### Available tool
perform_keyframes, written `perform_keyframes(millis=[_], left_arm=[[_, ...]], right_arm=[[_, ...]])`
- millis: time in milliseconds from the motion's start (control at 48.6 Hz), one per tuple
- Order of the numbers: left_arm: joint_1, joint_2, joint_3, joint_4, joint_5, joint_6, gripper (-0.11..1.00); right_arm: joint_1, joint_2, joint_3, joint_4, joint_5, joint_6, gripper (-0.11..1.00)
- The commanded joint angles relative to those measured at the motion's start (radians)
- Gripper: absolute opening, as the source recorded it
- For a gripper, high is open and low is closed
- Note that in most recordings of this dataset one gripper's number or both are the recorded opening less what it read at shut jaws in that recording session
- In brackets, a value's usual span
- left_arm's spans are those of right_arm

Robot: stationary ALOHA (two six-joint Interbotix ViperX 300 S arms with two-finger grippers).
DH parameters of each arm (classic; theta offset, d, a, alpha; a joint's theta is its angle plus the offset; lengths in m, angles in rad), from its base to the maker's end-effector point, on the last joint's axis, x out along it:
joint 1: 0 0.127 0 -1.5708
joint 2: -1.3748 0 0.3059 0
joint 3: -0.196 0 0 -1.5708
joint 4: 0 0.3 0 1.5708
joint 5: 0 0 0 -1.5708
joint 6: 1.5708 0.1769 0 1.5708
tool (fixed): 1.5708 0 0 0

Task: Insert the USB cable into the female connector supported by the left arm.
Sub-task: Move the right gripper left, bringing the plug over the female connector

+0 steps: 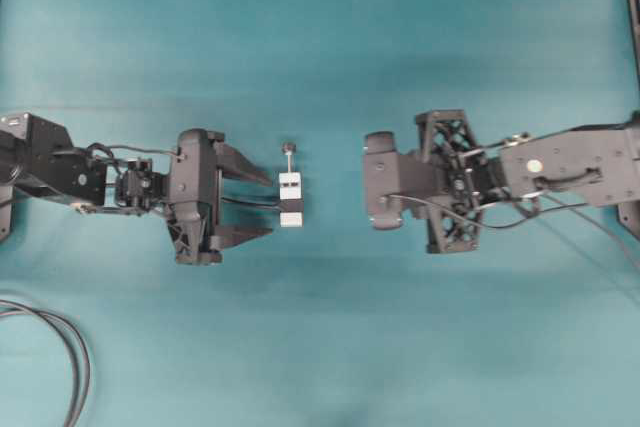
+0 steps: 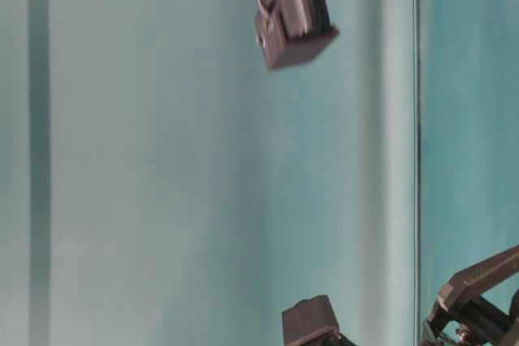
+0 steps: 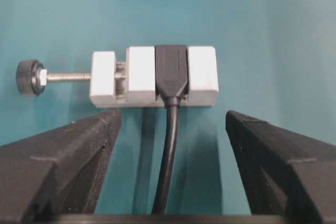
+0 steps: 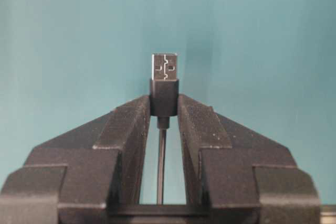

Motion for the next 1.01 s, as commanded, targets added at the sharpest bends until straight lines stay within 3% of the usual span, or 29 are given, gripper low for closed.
perform_keyframes(millis=[0,350,988], left_arm=[[-0.003,-0.006,-0.015,-0.002,-0.011,-0.011,0.89],[0.003,0.018,-0.014,-0.002,-0.009,-0.009,0.89],[0.054,0.041,-0.031,-0.002,-0.011,-0.003,0.89]], right_arm=[[-0.002,0.006,-0.054,-0.014,-0.023,0.0,0.19],[-0.002,0.071,-0.141,-0.02,-0.026,-0.008,0.19],[0.014,0.132,-0.201,-0.02,-0.028,-0.014,0.19]])
